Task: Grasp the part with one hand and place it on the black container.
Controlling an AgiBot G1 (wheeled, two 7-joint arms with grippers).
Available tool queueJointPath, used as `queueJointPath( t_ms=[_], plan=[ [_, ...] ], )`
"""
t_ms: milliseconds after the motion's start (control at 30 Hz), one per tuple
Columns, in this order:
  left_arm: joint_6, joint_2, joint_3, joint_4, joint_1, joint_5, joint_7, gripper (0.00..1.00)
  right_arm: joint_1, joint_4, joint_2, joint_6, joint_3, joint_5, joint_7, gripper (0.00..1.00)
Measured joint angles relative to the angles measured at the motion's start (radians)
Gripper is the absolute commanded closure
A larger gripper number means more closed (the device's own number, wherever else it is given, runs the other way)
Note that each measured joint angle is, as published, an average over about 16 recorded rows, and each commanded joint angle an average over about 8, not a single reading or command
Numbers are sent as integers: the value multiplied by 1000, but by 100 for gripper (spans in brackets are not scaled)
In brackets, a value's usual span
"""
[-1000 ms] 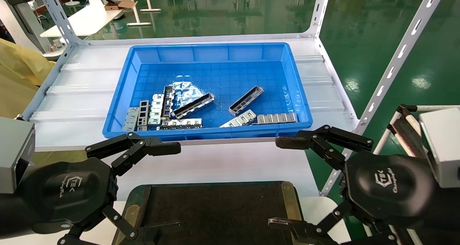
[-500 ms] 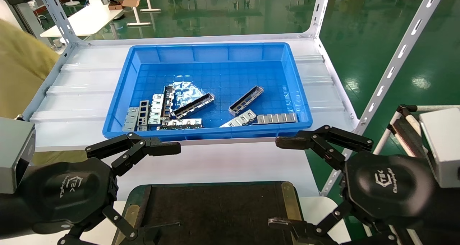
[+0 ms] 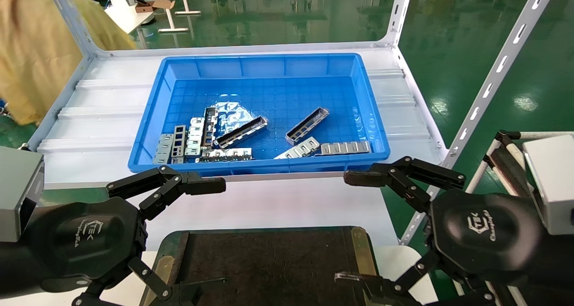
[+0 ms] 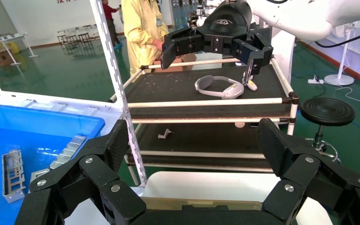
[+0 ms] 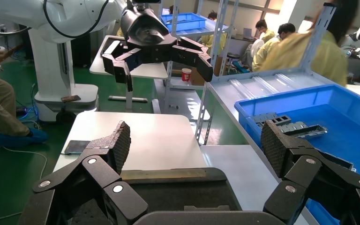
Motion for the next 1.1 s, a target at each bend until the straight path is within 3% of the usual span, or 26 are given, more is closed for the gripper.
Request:
queueJointPath(
  t_ms=[700, 1100],
  plan=[
    [-49, 9, -7, 0, 5, 24, 25, 0, 1, -1, 0, 0, -1, 0, -1, 0],
    [-133, 71, 11, 41, -27, 98, 61, 0, 1, -1, 0, 0, -2, 1, -1, 0]
  ],
)
